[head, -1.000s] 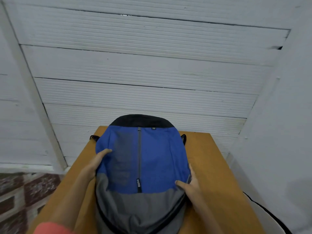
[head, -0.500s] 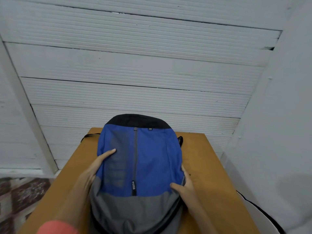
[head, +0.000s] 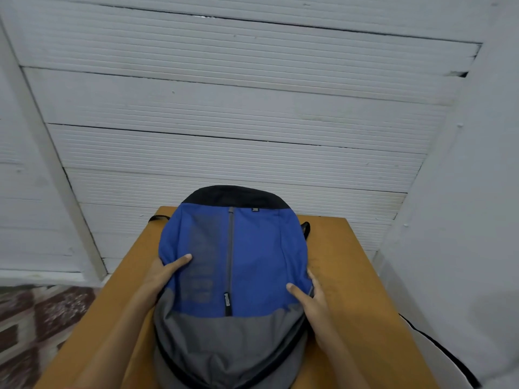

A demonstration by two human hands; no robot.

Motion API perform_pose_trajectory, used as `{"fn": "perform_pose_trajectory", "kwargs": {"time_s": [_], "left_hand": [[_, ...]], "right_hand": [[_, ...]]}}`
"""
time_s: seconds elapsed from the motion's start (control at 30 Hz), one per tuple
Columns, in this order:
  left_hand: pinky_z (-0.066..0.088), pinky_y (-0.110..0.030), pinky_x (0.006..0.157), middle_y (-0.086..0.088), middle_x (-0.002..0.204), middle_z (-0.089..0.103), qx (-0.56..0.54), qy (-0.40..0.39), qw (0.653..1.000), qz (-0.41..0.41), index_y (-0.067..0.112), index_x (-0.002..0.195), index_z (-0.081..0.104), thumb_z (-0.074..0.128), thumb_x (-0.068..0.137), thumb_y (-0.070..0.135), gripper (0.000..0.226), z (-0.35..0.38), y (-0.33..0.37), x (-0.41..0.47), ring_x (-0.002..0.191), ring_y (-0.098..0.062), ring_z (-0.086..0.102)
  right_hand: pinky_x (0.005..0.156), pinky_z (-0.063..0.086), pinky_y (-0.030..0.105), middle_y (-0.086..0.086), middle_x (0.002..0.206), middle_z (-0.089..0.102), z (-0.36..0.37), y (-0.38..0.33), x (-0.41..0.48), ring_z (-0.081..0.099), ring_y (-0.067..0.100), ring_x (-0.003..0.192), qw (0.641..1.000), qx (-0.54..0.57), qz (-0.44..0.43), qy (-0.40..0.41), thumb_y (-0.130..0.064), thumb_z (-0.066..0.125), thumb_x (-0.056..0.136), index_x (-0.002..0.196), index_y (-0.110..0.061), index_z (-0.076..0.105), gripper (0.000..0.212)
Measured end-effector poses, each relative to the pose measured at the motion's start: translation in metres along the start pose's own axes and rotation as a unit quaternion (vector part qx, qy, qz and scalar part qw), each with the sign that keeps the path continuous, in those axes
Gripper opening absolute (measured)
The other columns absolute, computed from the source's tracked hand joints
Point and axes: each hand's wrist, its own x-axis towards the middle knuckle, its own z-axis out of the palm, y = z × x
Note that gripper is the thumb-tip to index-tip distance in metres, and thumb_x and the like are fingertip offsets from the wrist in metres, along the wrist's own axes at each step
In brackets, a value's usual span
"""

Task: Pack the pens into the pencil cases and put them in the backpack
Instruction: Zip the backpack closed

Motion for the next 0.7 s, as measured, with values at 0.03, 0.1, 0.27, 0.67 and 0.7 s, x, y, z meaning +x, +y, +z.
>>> {"fn": "perform_pose_trajectory", "kwargs": {"time_s": [0.03, 0.1, 0.27, 0.67, 0.7], "left_hand": [[0.047, -0.038, 0.085, -0.01, 0.128, 0.059, 0.005, -0.009, 1.0, -0.003, 0.006, 0.132, 0.052, 0.079, 0.08, 0.021, 0.061, 0.001, -0.001, -0.001, 0.102, -0.026, 0.057], [0.048, -0.039, 0.086, -0.012, 0.128, 0.059, 0.011, -0.014, 1.0, -0.002, 0.006, 0.131, 0.052, 0.082, 0.076, 0.02, 0.063, 0.004, 0.0, -0.001, 0.1, -0.026, 0.056], [0.046, -0.031, 0.081, -0.003, 0.121, 0.058, -0.019, -0.046, 0.999, 0.008, 0.009, 0.133, 0.051, 0.082, 0.076, 0.018, 0.065, 0.013, 0.012, -0.006, 0.098, -0.018, 0.055], [0.045, -0.031, 0.087, -0.005, 0.127, 0.058, -0.008, -0.06, 0.998, -0.006, 0.008, 0.137, 0.048, 0.087, 0.069, 0.034, 0.083, 0.017, 0.025, 0.011, 0.1, -0.017, 0.056], [0.047, -0.029, 0.083, -0.001, 0.117, 0.061, -0.016, -0.063, 0.998, -0.01, 0.009, 0.135, 0.05, 0.087, 0.068, 0.032, 0.08, 0.02, 0.024, 0.014, 0.094, -0.013, 0.057]], "right_hand": [[0.104, 0.046, 0.038, -0.005, 0.137, 0.051, 0.001, -0.001, 0.0, 0.052, 0.016, 0.123, 1.0, 0.003, 0.001, 0.002, -0.024, 0.078, 0.08, 0.145, -0.021, 0.038, 0.076], [0.103, 0.047, 0.039, -0.003, 0.137, 0.053, 0.001, 0.0, 0.002, 0.054, 0.017, 0.121, 1.0, 0.01, 0.003, 0.004, -0.023, 0.078, 0.08, 0.145, -0.019, 0.039, 0.076], [0.094, 0.051, 0.036, -0.005, 0.117, 0.065, -0.004, -0.008, 0.006, 0.063, 0.016, 0.105, 0.997, 0.028, 0.071, -0.018, -0.03, 0.077, 0.08, 0.121, -0.022, 0.058, 0.046], [0.09, 0.052, 0.037, 0.004, 0.11, 0.073, 0.019, -0.054, 0.067, 0.067, 0.024, 0.104, 0.982, 0.091, 0.126, -0.105, -0.028, 0.081, 0.073, 0.114, -0.012, 0.068, 0.046], [0.092, 0.051, 0.038, 0.004, 0.11, 0.072, 0.022, -0.056, 0.068, 0.066, 0.025, 0.105, 0.979, 0.097, 0.144, -0.105, -0.028, 0.086, 0.067, 0.114, -0.011, 0.069, 0.052]]}}
